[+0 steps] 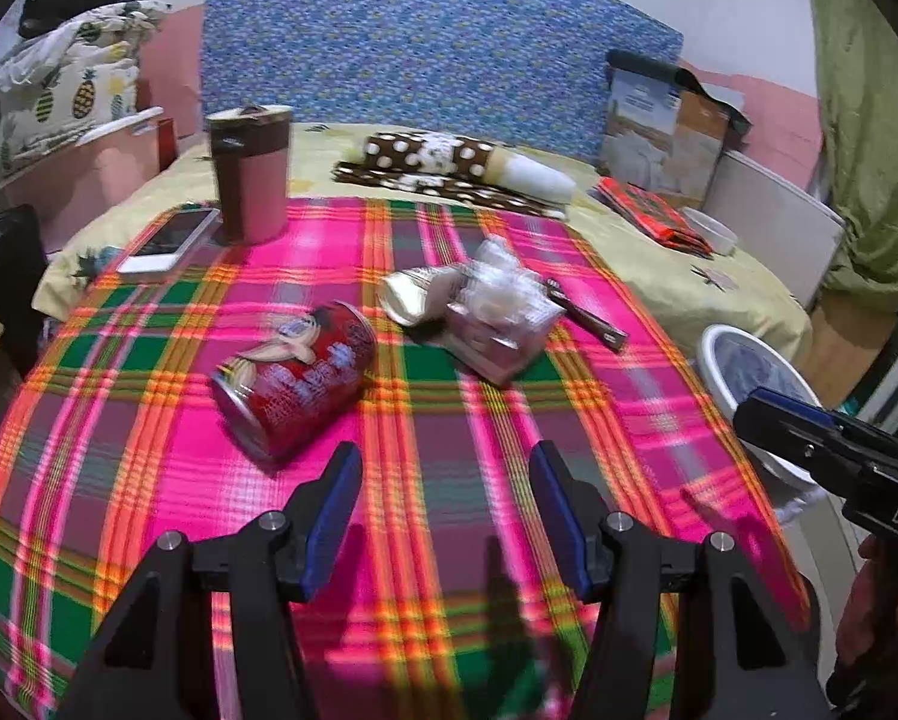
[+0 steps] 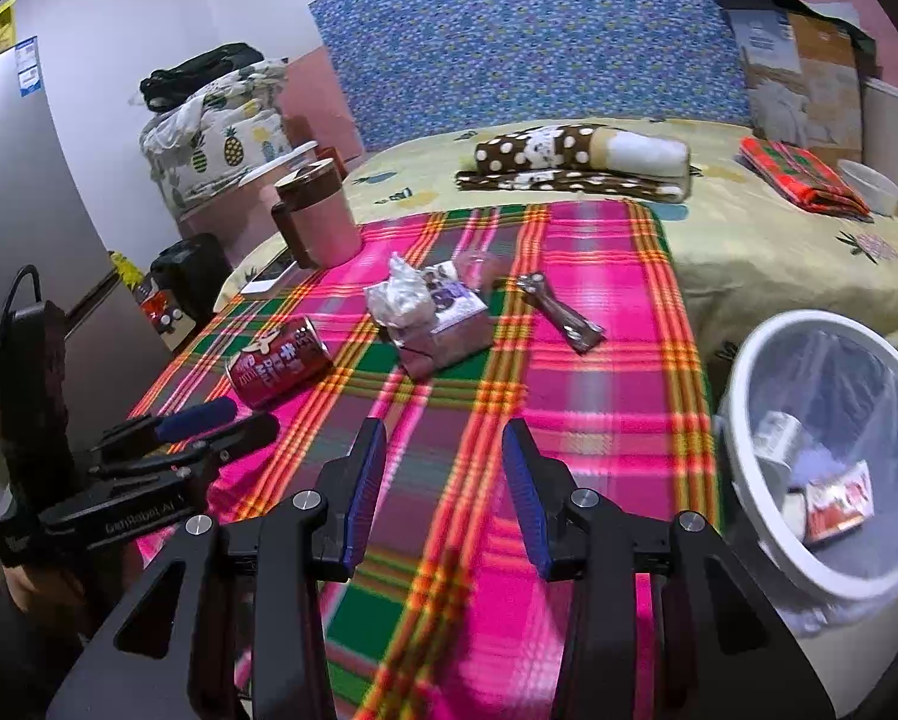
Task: Collect trash
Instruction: 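Move both tools back over the bed toward the red can and tissue, then grasp the red cartoon milk can with the left tool while the right tool grasps the crumpled tissue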
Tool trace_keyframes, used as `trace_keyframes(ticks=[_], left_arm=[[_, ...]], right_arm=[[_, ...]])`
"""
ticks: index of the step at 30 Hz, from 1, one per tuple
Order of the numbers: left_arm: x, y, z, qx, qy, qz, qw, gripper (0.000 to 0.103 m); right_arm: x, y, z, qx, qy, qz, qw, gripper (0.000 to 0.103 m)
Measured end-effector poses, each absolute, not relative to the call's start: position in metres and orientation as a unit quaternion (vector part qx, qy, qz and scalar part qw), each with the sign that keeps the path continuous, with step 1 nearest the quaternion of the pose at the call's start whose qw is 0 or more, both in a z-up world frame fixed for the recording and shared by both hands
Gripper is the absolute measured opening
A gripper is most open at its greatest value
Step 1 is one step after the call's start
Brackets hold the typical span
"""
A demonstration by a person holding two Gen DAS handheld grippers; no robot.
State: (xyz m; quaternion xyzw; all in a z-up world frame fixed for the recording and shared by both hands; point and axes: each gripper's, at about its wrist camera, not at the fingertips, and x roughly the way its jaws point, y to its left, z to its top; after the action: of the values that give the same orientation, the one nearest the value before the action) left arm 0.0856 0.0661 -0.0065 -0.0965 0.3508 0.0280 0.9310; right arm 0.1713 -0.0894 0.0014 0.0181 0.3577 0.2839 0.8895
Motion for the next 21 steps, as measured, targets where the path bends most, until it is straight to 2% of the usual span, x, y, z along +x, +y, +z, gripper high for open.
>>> trace_keyframes(ticks=[5, 21], left_arm=[[0.096, 0.093, -0.010, -0.087, 0.351, 0.055, 0.931, 0.060], [0.134, 0.136, -0.028, -0.070, 0.364, 0.041, 0.928, 0.068]], right_arm=[[0.185, -0.075, -0.001, 0.014, 0.363, 0.297, 0.883, 0.051], [0.231, -0.030, -0.006, -0.014, 0.369, 0.314, 0.875, 0.052]])
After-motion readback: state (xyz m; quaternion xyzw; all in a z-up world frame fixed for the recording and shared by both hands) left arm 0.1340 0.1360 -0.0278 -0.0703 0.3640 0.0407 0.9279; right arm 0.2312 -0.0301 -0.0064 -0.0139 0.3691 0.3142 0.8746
